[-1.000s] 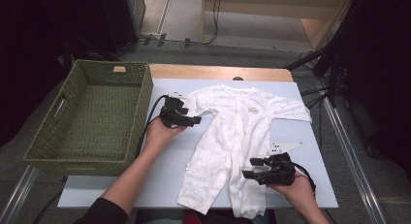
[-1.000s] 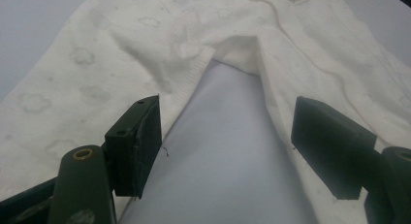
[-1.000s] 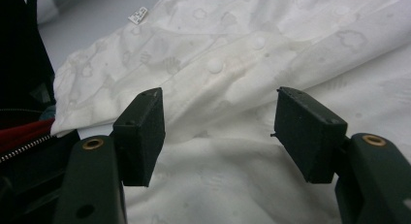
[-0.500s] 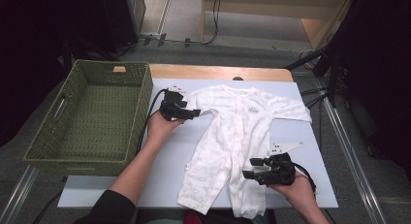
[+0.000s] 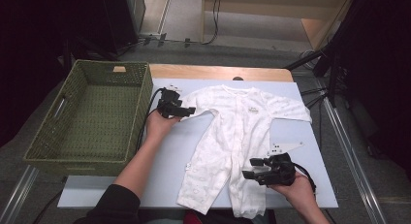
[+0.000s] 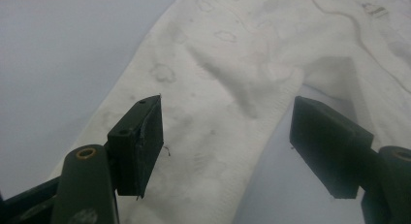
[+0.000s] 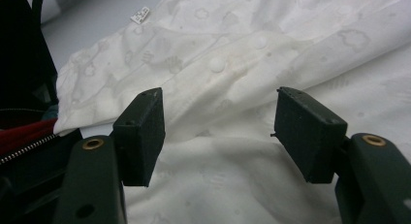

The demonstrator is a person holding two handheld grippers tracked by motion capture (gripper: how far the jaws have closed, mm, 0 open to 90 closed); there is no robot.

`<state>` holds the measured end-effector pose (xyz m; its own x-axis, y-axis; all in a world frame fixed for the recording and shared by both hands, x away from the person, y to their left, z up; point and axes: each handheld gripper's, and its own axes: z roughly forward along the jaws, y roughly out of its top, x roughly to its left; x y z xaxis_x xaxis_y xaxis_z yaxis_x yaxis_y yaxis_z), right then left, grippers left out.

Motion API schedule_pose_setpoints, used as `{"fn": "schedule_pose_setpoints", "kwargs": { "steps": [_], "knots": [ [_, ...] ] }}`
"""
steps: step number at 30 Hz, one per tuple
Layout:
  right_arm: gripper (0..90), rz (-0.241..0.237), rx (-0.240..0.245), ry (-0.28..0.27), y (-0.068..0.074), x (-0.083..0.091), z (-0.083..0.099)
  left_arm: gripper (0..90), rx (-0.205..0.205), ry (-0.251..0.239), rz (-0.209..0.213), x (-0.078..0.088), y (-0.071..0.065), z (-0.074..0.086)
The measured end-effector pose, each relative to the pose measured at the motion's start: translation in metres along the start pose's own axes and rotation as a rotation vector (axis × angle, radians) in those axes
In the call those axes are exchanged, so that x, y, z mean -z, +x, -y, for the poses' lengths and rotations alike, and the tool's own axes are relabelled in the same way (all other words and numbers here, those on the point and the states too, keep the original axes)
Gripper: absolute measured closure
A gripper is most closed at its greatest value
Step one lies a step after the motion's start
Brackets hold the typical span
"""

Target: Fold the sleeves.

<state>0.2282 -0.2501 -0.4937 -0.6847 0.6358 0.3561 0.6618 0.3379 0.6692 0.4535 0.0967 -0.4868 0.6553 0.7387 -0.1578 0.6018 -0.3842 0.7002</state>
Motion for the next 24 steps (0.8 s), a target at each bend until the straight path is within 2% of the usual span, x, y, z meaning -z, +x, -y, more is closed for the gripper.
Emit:
{"fn": "schedule_pose_setpoints", "kwargs": {
  "steps": [5,8,11,13,15,19,24],
  "knots": [
    [33.7,-0.001,-0.001,-0.001,0.000,0.000,0.000,29.3,0.003,0.002,-0.041,-0.004,0.008,0.003],
    [33.8,0.000,-0.001,-0.001,0.000,0.000,0.000,29.9,-0.010,0.013,-0.058,-0.007,0.009,0.005],
    [33.7,-0.001,-0.002,-0.003,0.000,0.000,0.000,30.3,-0.007,0.027,-0.064,-0.010,0.009,0.007],
    [33.8,-0.001,-0.001,-0.004,-0.001,0.000,0.001,30.5,-0.036,0.034,-0.081,-0.012,0.007,0.008],
    [33.7,-0.001,-0.004,-0.003,0.000,0.000,0.001,30.9,-0.047,0.036,-0.094,-0.013,0.005,0.008],
    [33.7,0.001,-0.004,-0.003,-0.001,0.000,0.001,37.3,-0.100,0.037,-0.151,-0.015,0.000,0.011],
    [33.8,0.002,-0.003,-0.002,0.000,0.000,0.001,46.7,-0.094,-0.010,-0.163,-0.014,-0.001,0.017]
  ]
}}
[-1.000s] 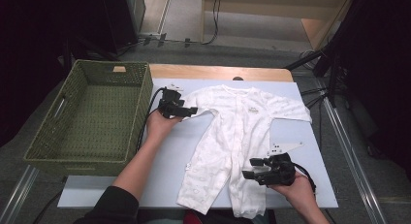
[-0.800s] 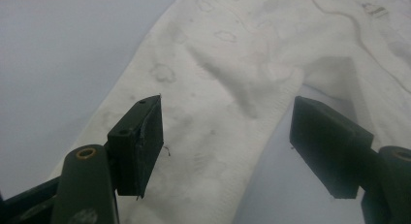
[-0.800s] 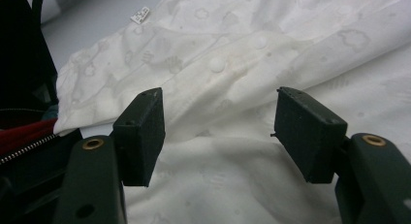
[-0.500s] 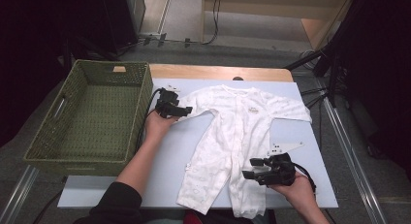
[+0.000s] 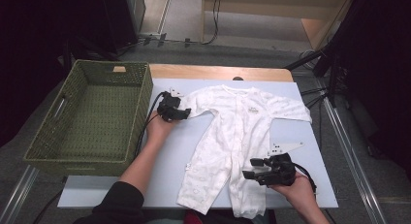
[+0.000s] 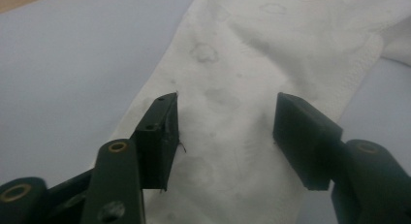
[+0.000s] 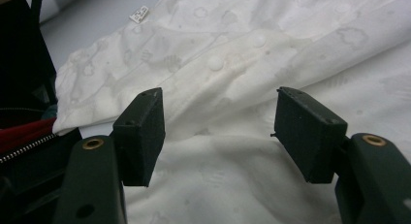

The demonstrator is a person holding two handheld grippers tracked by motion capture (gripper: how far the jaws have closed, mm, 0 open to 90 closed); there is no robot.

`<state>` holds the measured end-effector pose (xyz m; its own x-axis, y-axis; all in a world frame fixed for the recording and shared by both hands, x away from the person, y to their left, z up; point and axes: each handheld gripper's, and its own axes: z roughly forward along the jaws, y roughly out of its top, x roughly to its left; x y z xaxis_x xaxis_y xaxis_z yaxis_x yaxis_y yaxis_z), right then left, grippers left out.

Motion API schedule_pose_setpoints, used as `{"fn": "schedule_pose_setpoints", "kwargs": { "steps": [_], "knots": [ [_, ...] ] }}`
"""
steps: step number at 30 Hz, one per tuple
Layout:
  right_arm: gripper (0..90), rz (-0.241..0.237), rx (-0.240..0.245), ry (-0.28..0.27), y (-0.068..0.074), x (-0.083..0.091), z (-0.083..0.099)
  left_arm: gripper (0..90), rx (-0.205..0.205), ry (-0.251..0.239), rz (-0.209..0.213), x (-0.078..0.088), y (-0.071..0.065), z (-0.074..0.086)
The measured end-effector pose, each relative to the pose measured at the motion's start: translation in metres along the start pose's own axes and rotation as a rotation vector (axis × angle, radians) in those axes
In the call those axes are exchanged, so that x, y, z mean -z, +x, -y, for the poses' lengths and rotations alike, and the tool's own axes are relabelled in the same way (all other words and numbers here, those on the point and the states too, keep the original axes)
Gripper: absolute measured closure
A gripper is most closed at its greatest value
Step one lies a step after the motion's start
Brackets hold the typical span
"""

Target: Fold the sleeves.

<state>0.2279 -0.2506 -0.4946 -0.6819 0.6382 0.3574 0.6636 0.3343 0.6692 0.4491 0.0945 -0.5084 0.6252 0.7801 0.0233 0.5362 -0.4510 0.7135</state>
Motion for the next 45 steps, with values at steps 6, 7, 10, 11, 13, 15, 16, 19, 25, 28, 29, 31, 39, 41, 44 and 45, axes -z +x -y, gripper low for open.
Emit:
{"fn": "schedule_pose_setpoints", "kwargs": {
  "steps": [6,7,10,11,13,15,16,19,25,28,29,31,39,41,44,45],
  "knots": [
    [33.7,0.001,0.002,-0.001,0.000,0.000,0.000,56.3,0.017,0.014,-0.013,0.000,-0.005,-0.001],
    [33.7,0.002,0.002,0.000,0.000,0.000,0.000,59.4,0.019,0.016,-0.013,0.001,-0.006,-0.002],
    [33.8,0.002,0.002,0.001,0.000,-0.001,0.000,64.7,0.041,0.017,-0.009,0.001,-0.005,-0.002],
    [33.7,0.003,0.002,0.001,0.001,-0.001,0.000,68.0,0.052,0.016,-0.010,0.001,-0.005,-0.002],
    [33.7,0.003,0.004,0.003,0.001,-0.001,0.000,72.1,0.074,0.014,-0.009,0.001,-0.003,-0.002],
    [33.7,0.004,0.004,0.004,0.001,-0.001,-0.001,76.4,0.079,0.014,-0.009,0.001,-0.003,-0.002],
    [33.7,0.004,0.004,0.005,0.001,-0.001,-0.001,81.0,0.076,0.018,0.001,0.001,-0.003,-0.003],
    [33.7,0.005,0.004,0.007,0.000,-0.002,-0.001,88.4,0.083,0.019,0.010,0.001,-0.003,-0.003],
    [33.7,0.004,0.002,0.006,0.000,-0.001,0.000,89.8,0.146,0.032,0.054,0.001,0.004,-0.005],
    [33.7,0.005,-0.004,0.006,0.000,-0.001,0.000,89.9,0.195,0.053,0.078,0.001,0.009,-0.009],
    [33.7,0.004,-0.005,0.004,0.000,-0.001,0.000,89.9,0.200,0.056,0.079,0.001,0.010,-0.009],
    [33.8,0.005,-0.007,0.001,0.000,0.000,0.000,89.9,0.209,0.057,0.082,0.002,0.010,-0.011],
    [33.8,0.007,-0.007,-0.002,-0.001,0.000,0.000,89.9,0.250,0.008,0.112,0.011,0.012,-0.018],
    [33.8,0.007,-0.007,-0.003,-0.001,0.000,0.000,89.9,0.267,-0.006,0.130,0.014,0.013,-0.021],
    [33.8,0.009,-0.007,-0.003,-0.001,0.000,0.000,89.9,0.269,-0.016,0.138,0.017,0.013,-0.024],
    [33.8,0.010,-0.005,-0.004,-0.001,0.000,0.000,89.9,0.259,-0.024,0.140,0.021,0.012,-0.029]
  ]
}}
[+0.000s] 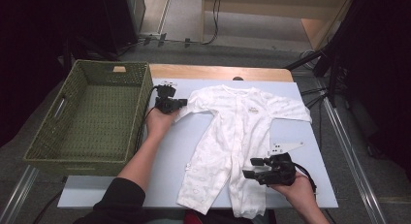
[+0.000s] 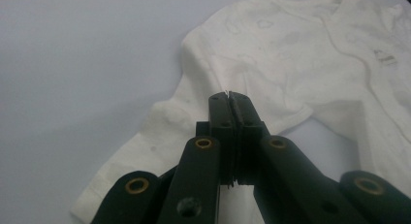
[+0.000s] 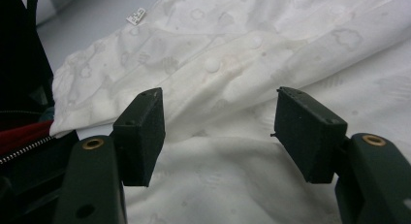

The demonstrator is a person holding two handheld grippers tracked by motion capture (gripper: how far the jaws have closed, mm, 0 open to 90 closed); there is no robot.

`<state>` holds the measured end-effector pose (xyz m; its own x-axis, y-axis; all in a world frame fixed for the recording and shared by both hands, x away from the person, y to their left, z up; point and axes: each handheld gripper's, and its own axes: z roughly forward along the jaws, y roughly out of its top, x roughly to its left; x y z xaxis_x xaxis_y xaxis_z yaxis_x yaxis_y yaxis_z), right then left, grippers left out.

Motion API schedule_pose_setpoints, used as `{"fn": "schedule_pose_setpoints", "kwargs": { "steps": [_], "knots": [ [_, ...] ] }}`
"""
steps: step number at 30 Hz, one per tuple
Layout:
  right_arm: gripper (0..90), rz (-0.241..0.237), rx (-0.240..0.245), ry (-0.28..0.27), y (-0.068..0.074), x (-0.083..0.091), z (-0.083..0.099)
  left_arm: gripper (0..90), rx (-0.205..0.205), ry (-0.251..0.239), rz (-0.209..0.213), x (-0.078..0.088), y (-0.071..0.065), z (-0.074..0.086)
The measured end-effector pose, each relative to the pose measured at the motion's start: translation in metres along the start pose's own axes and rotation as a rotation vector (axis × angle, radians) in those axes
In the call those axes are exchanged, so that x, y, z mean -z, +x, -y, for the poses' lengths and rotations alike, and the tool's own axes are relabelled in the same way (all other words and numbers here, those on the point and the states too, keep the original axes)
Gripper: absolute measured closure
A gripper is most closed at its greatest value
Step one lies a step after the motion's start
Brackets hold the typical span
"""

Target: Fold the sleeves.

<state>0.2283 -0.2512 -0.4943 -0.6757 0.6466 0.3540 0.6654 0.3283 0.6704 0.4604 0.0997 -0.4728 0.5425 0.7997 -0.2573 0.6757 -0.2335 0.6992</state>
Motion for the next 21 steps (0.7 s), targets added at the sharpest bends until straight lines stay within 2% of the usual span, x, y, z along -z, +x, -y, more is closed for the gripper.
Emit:
{"fn": "schedule_pose_setpoints", "kwargs": {
  "steps": [5,13,21],
  "knots": [
    [33.8,0.000,-0.002,0.000,0.000,0.000,0.000,89.9,-0.013,-0.025,0.013,0.006,-0.007,-0.010],
    [33.8,0.002,-0.001,-0.001,0.000,0.001,0.000,89.8,-0.044,-0.027,0.039,0.006,-0.020,-0.019],
    [33.8,0.003,-0.003,-0.008,-0.001,0.002,0.000,89.8,-0.105,-0.019,0.064,0.002,-0.042,-0.029]
  ]
}}
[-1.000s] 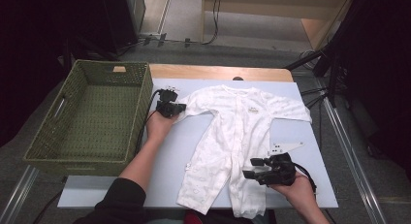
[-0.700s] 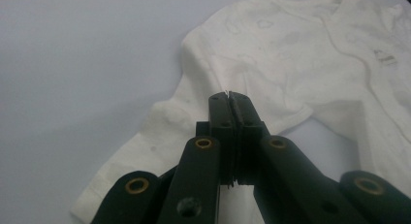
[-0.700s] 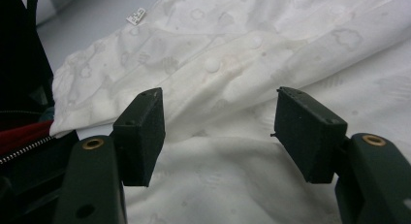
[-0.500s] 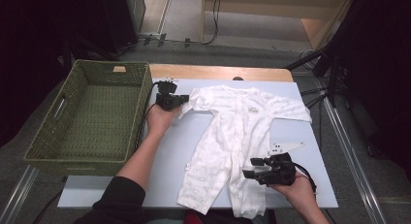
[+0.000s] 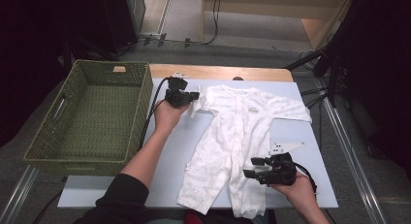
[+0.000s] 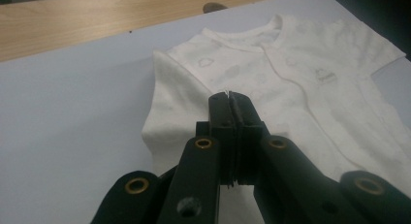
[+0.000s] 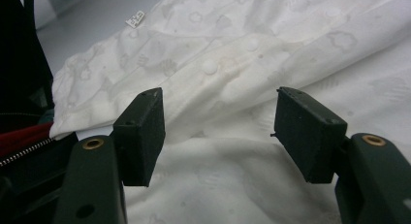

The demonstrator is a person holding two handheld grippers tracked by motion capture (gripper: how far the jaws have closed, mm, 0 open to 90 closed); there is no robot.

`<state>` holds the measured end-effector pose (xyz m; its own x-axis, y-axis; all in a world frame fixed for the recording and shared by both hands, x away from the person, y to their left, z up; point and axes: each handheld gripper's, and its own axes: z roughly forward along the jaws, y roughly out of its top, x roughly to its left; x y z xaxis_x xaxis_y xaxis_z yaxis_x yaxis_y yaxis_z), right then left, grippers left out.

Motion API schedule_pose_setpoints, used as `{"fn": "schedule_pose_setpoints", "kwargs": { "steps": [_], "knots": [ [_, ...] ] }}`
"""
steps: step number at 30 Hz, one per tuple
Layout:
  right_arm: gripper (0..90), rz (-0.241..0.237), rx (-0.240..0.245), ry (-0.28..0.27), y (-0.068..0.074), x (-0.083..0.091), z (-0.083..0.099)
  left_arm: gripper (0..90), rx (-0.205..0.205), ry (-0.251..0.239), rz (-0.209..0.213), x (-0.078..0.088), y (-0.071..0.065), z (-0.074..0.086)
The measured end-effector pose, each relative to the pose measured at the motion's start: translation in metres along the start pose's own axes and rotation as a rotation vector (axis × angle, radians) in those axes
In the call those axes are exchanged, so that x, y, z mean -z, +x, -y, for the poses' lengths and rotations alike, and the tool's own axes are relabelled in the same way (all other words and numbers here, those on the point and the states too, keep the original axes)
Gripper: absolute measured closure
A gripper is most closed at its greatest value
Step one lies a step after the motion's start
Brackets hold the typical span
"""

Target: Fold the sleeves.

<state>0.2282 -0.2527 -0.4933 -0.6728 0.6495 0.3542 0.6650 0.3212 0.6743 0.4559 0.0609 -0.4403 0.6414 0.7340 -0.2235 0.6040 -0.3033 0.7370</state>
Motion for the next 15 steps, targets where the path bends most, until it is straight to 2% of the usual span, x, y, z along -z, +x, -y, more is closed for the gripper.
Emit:
{"fn": "schedule_pose_setpoints", "kwargs": {
  "steps": [15],
  "knots": [
    [33.8,-0.002,0.003,-0.001,0.000,0.000,0.000,89.8,-0.054,0.039,0.030,-0.018,-0.024,-0.014]
  ]
}}
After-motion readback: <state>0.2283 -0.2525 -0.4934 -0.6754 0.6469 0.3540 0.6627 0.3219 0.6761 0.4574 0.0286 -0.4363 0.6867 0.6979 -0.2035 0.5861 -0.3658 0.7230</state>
